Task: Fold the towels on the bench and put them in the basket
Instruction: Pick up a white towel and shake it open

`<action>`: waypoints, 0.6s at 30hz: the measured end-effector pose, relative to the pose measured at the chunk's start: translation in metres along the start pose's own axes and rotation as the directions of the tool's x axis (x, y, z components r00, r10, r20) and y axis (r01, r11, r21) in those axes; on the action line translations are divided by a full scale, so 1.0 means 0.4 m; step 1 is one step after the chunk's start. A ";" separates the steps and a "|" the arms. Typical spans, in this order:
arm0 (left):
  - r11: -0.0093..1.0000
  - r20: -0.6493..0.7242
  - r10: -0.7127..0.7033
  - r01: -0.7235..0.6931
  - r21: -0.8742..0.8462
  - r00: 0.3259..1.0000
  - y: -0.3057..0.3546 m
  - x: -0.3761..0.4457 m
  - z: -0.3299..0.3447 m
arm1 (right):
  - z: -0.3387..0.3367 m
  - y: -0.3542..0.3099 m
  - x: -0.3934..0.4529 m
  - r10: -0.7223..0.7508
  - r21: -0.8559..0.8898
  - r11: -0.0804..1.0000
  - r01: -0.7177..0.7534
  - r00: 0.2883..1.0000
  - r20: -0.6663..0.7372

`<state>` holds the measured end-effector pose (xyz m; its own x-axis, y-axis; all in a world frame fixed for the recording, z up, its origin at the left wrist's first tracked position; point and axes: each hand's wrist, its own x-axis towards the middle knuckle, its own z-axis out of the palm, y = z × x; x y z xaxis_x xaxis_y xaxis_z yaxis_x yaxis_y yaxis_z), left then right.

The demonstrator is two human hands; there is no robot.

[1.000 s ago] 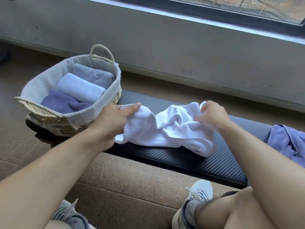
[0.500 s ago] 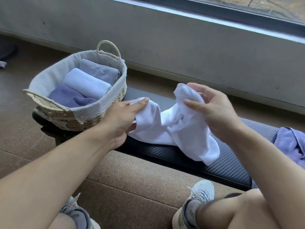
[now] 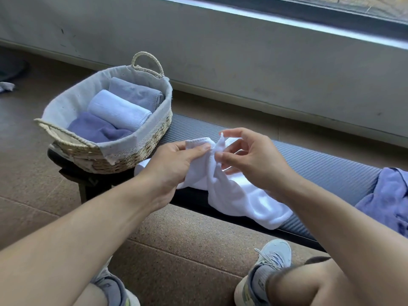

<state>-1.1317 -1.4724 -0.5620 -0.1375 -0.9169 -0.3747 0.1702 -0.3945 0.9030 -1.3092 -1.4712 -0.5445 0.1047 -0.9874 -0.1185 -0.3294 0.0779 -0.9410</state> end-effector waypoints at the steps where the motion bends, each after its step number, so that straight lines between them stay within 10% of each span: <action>1: 1.000 0.006 -0.003 0.003 0.004 1.000 0.001 0.000 0.000 | -0.004 0.000 0.002 -0.011 -0.065 0.998 0.010 1.000 -0.009; 8: 0.999 -0.015 0.013 -0.013 0.040 1.000 -0.001 0.001 0.005 | -0.025 -0.003 -0.003 -0.070 -0.398 0.916 0.041 0.996 -0.059; 18: 0.990 -0.237 0.128 -0.110 0.088 0.963 0.007 0.020 -0.019 | -0.077 -0.028 -0.014 -0.486 -0.267 0.842 0.469 0.874 0.002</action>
<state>-1.1249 -1.4813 -0.5639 0.1206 -0.9477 -0.2954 0.0973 -0.2848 0.9536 -1.3349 -1.4706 -0.5237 0.2538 -0.9004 0.3535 -0.4786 -0.4344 -0.7630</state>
